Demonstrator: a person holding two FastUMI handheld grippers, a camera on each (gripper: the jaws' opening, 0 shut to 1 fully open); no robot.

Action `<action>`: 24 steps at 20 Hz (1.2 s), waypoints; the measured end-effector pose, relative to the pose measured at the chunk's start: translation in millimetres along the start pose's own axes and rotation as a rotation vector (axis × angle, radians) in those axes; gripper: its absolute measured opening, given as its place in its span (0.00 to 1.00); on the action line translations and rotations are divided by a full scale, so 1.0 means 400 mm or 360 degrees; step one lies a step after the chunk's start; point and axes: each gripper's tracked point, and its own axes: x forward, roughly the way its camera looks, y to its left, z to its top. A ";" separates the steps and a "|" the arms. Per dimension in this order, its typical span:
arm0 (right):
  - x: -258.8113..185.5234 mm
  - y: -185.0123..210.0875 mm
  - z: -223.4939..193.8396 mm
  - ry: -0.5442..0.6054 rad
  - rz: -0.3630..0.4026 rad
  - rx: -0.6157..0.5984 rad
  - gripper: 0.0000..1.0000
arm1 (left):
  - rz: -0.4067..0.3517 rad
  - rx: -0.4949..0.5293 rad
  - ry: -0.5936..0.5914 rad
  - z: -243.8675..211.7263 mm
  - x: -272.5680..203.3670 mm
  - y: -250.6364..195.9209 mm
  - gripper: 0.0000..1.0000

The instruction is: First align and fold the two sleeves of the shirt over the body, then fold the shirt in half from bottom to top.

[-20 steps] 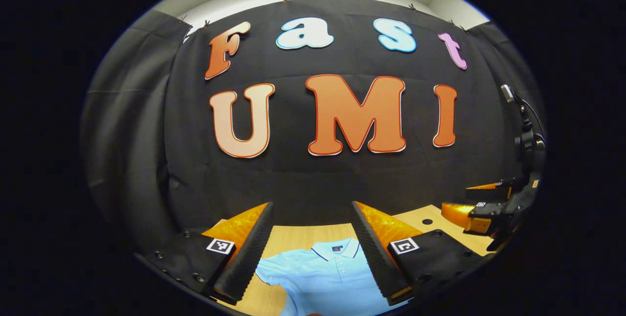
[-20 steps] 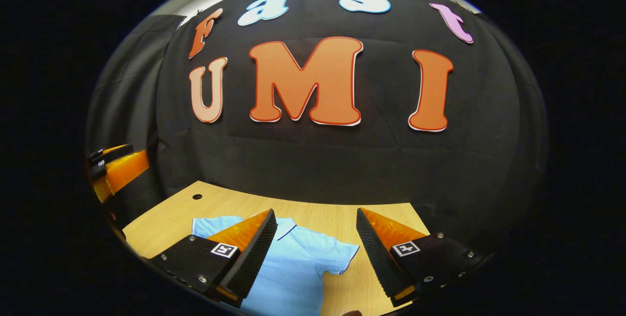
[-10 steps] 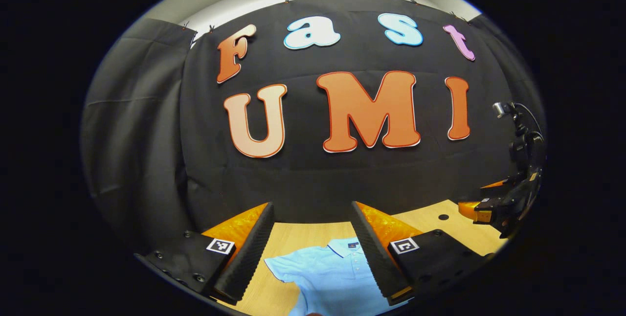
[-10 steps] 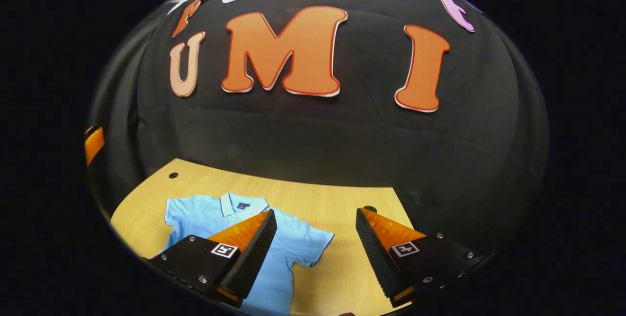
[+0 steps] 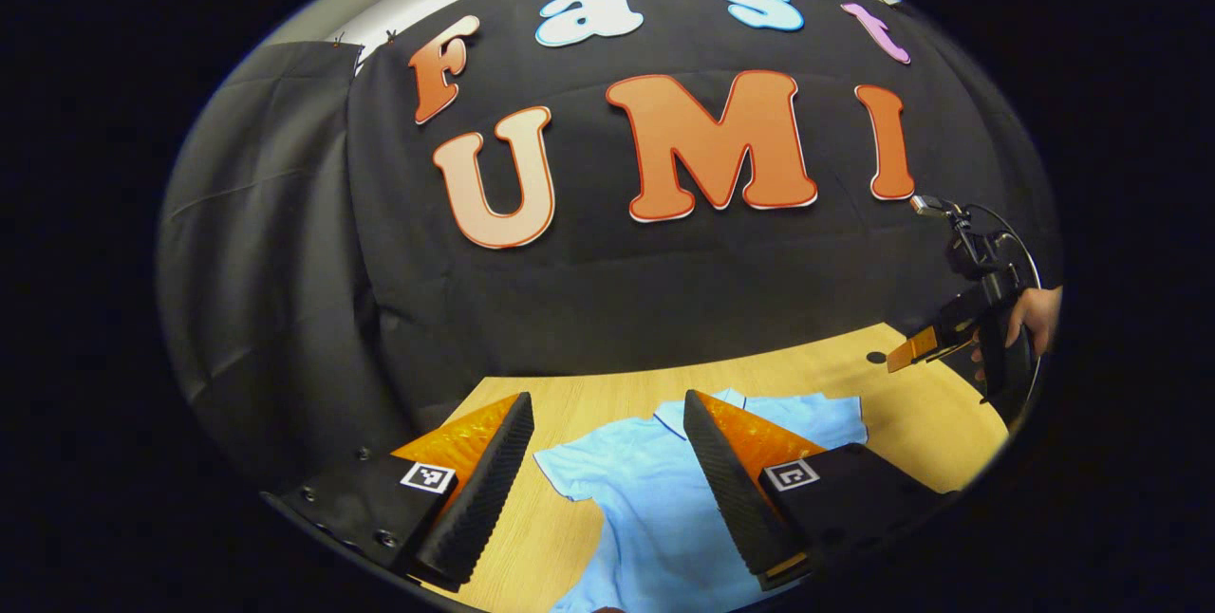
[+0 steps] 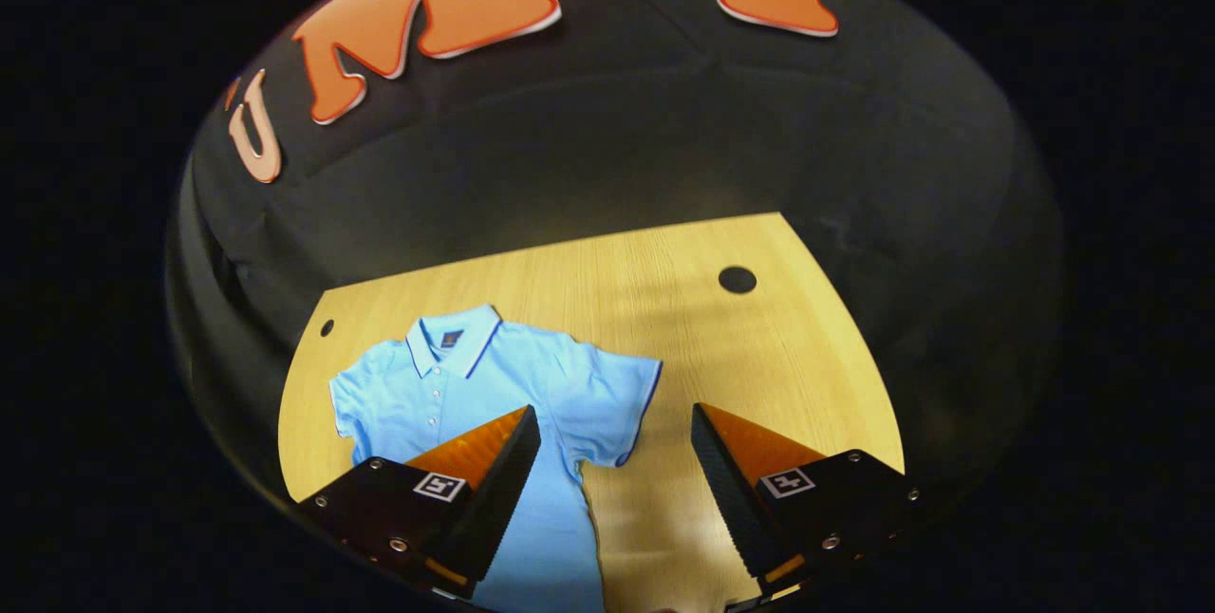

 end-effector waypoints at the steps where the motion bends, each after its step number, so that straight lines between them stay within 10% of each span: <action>1: 0.026 -0.002 -0.014 0.0057 -0.0007 0.0012 0.96 | 0.0003 -0.0004 0.0036 -0.016 0.001 0.001 1.00; 17: 0.333 -0.048 -0.152 0.0618 -0.0221 0.0089 0.77 | 0.0177 0.0099 0.0220 -0.100 -0.064 0.033 1.00; 24: 0.360 -0.041 -0.168 0.0681 -0.0299 0.0078 0.32 | 0.0203 0.0079 0.0253 -0.112 -0.075 0.031 1.00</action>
